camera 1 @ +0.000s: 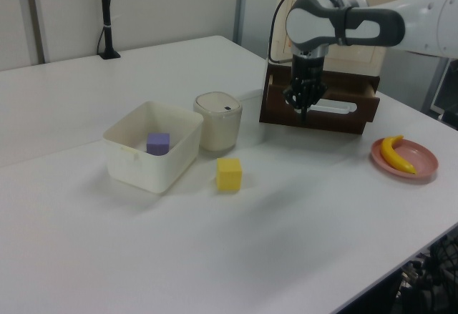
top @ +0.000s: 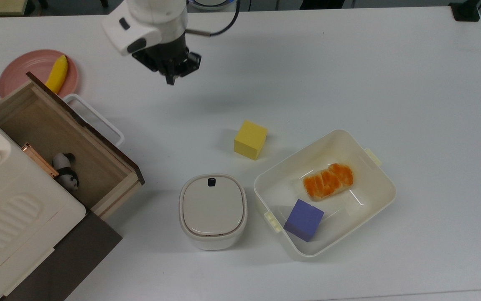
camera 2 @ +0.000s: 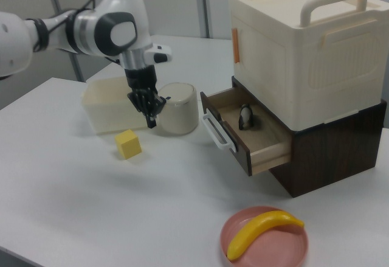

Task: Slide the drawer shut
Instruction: 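Move the gripper down toward the front of the open wooden drawer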

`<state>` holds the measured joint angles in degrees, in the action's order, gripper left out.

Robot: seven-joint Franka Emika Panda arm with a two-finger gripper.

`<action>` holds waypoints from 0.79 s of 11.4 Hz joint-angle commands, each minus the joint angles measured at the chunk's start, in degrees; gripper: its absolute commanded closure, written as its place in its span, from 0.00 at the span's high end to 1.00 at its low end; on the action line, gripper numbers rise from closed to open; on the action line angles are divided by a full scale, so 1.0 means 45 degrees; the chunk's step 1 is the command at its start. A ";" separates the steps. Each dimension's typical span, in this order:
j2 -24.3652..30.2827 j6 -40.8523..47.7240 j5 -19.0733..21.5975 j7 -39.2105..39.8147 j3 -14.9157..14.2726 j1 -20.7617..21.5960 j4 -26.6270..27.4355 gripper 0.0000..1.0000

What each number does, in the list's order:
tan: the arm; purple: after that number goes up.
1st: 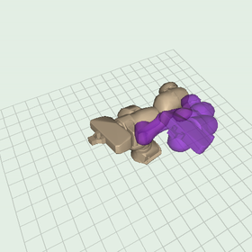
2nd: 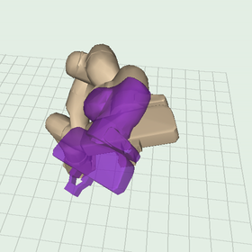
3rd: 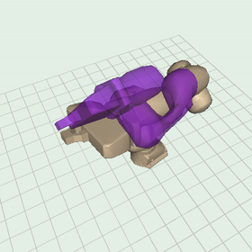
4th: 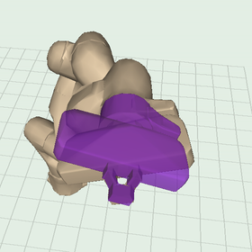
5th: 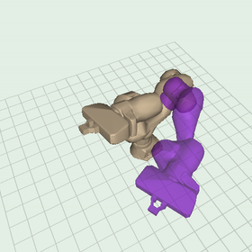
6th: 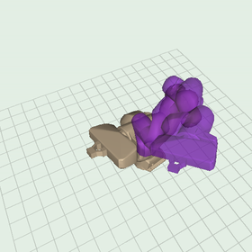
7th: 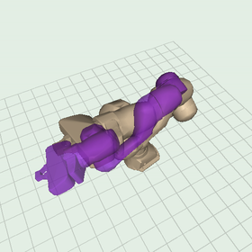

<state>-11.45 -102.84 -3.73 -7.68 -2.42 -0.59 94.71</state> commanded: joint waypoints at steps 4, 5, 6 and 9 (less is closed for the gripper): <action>-0.1652 -0.2455 0.0282 -0.1145 -0.0166 -0.1155 -0.0286 0.00; -0.1867 -0.2981 0.0263 -0.1145 -0.0166 -0.1447 -0.0305 0.00; -0.2024 -0.3354 0.0243 -0.1145 -0.0166 -0.1721 -0.0325 0.00; -0.2667 -0.4158 0.0262 -0.1028 -0.0554 -0.2367 -0.1220 0.00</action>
<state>-20.93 -119.82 -3.68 -12.14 -3.21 -10.17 92.94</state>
